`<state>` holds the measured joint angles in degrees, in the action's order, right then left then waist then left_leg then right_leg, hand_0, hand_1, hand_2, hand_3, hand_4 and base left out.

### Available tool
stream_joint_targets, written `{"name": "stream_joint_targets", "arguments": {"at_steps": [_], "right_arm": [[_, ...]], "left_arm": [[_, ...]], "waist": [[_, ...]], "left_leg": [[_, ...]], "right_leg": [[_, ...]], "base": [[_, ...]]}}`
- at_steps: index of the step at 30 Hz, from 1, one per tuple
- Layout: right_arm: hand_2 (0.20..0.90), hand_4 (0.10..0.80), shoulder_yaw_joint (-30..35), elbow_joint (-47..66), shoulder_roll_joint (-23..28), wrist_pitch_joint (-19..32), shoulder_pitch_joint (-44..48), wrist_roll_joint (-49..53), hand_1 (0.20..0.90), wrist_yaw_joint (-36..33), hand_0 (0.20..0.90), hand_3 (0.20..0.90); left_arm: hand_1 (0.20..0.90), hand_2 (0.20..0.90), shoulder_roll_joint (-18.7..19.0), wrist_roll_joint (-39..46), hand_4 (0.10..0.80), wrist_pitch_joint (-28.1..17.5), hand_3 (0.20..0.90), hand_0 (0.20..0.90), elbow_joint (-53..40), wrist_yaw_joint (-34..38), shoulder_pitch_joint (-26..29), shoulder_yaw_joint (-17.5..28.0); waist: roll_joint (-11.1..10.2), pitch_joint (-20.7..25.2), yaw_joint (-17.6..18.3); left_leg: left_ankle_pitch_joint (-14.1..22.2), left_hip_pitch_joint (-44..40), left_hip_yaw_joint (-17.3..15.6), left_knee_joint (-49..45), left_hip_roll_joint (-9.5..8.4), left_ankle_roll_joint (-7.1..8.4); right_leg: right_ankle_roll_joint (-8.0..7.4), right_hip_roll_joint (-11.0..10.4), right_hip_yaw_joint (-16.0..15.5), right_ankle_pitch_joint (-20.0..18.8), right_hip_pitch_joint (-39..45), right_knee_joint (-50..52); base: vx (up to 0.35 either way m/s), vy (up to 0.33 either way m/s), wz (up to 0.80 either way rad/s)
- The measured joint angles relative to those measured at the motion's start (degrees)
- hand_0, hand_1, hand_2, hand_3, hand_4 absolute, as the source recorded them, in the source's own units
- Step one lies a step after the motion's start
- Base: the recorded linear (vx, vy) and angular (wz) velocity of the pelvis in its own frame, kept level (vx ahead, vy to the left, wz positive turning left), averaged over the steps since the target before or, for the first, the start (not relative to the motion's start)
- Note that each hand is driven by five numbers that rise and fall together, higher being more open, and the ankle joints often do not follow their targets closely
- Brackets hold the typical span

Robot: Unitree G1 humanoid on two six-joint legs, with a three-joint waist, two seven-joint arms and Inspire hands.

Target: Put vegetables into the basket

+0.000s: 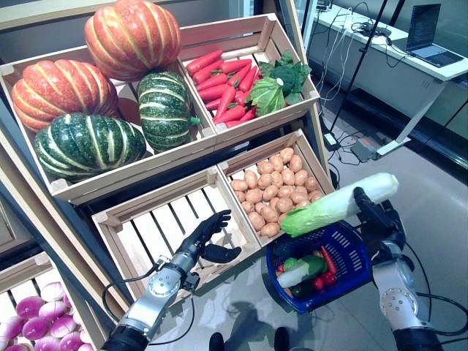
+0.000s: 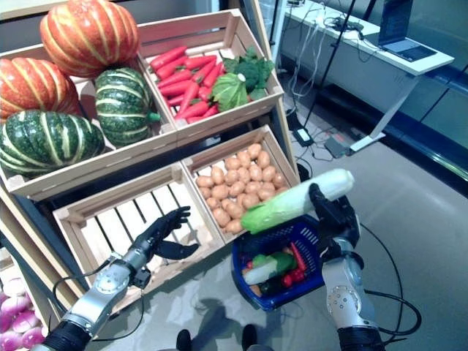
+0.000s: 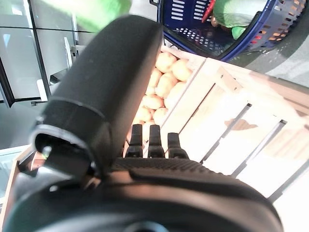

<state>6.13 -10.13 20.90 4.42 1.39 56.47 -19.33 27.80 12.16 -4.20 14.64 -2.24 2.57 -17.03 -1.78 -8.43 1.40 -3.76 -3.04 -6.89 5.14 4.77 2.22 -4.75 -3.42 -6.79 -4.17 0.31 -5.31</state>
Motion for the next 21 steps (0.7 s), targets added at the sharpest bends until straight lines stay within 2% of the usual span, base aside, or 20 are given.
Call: {"name": "stream_joint_targets", "arguments": {"at_steps": [8, 13, 16, 21], "right_arm": [[0.3, 0.4, 0.6, -10.13, -0.13, 1.61, -2.11, -0.02, 0.3, -5.04, 0.3, 0.3], [0.3, 0.4, 0.58, -17.44, -0.2, 2.86, -2.22, 0.5, 0.3, -5.54, 0.3, 0.3], [0.3, 0.4, 0.39, -20.18, -0.17, 4.47, -1.18, 3.69, 0.3, -5.48, 0.3, 0.3], [0.3, 0.4, -1.07, -25.87, -0.16, 6.26, 5.6, 7.57, 0.3, -5.3, 0.3, 0.3]], "left_arm": [[0.9, 0.9, 0.42, 2.31, 0.8, 0.01, 0.9, 0.9, -1.39, -0.06, -0.55, 2.88], [0.9, 0.9, 1.91, 4.51, 0.8, 0.0, 0.9, 0.9, -4.06, -0.14, -0.54, 3.58], [0.9, 0.9, 2.83, 4.52, 0.8, -0.15, 0.9, 0.9, -6.16, 0.48, 0.13, 4.58], [0.9, 0.9, 3.32, 4.54, 0.8, -1.69, 0.9, 0.9, -6.36, 2.42, 6.22, 4.4]], "waist": [[-1.14, -0.72, -0.05], [-1.86, -2.03, -0.78], [-2.03, -4.21, -1.16], [-1.4, -11.11, -2.89]], "left_leg": [[0.04, 0.74, 0.09, 0.0, 0.02, 0.0], [-0.07, 1.93, 0.3, -0.02, 0.06, 0.07], [-0.63, 3.85, 0.83, -0.07, 0.1, 0.23], [-2.08, 7.37, 2.09, -0.44, 0.24, 0.63]], "right_leg": [[0.0, 0.04, -0.18, -0.01, -0.69, -0.01], [0.02, 0.1, -0.45, -0.1, -1.72, 0.01], [0.25, 0.27, -0.94, -0.65, -3.4, 0.16], [0.92, 0.79, -1.91, -1.81, -6.14, 0.25]], "base": [[0.015, -0.021, 0.0], [-0.119, -0.088, 0.02], [-0.188, -0.093, 0.08], [-0.155, -0.151, 0.11]]}}
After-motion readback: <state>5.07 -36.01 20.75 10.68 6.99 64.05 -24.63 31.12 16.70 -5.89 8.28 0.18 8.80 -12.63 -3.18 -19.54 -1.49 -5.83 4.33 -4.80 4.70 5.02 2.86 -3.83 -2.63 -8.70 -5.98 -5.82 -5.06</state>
